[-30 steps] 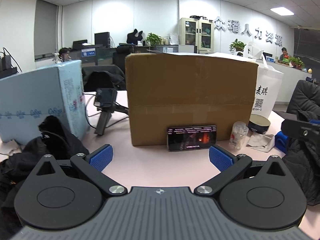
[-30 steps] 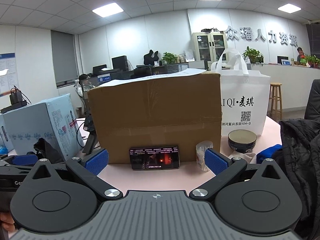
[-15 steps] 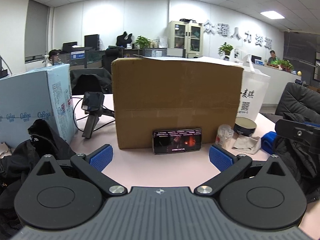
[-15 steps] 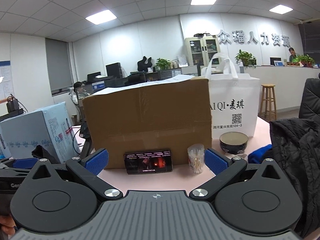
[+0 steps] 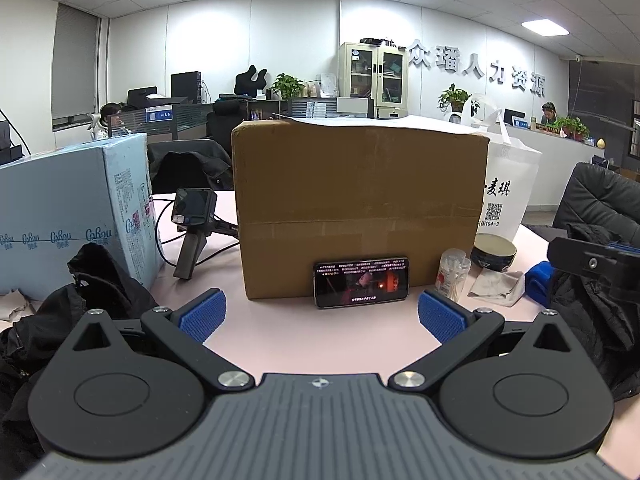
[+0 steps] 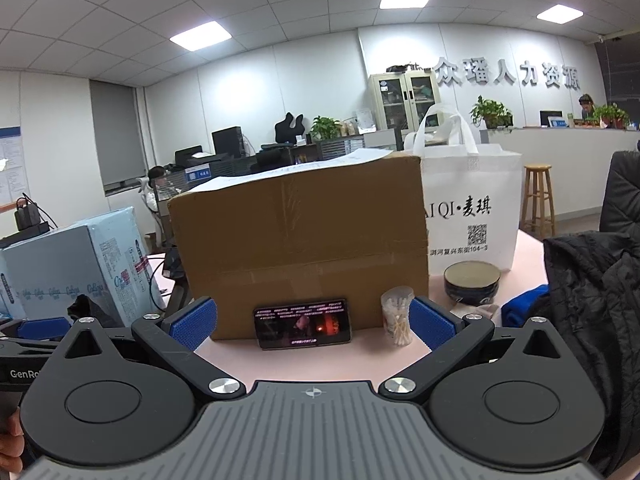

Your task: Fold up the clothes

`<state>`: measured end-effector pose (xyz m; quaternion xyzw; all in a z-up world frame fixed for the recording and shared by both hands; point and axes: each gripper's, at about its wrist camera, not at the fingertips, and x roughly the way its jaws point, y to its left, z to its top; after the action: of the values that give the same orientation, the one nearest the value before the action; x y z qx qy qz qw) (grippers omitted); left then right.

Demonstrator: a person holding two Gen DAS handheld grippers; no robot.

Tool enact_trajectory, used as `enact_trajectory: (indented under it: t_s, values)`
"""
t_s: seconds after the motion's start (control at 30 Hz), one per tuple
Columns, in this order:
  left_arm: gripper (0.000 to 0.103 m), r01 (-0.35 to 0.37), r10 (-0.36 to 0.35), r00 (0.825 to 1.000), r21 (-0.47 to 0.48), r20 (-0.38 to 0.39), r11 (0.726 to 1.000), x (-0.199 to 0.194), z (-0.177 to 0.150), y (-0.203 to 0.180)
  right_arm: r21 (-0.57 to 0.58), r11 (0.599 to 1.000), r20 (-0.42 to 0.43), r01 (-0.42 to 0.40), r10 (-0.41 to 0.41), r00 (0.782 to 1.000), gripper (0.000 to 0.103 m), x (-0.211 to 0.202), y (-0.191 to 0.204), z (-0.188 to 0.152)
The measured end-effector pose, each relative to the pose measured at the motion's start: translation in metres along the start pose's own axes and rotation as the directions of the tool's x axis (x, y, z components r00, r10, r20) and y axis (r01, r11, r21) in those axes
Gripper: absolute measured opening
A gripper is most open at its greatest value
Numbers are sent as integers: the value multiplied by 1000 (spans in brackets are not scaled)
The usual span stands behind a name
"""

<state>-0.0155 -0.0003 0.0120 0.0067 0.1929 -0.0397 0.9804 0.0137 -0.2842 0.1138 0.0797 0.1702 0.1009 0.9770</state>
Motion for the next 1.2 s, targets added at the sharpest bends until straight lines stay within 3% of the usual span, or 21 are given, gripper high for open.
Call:
enact_trajectory:
  t_s: [0.57, 0.7, 1.0, 1.2]
  values:
    - [103, -62, 62, 998, -14, 11, 998, -25, -18, 44, -15, 998, -4, -65, 65, 998, 103, 3, 44, -18]
    - [103, -91, 91, 995, -13, 31, 996, -33, -30, 58, -15, 998, -14, -68, 68, 998, 103, 5, 51, -32]
    - [103, -175, 175, 985, -44, -2, 984, -47, -37, 88, -26, 992, -35, -124, 123, 992, 103, 20, 75, -36]
    - [103, -139, 139, 990, -44, -3, 989, -44, -35, 87, -70, 986, -46, -151, 148, 988, 103, 19, 85, -37]
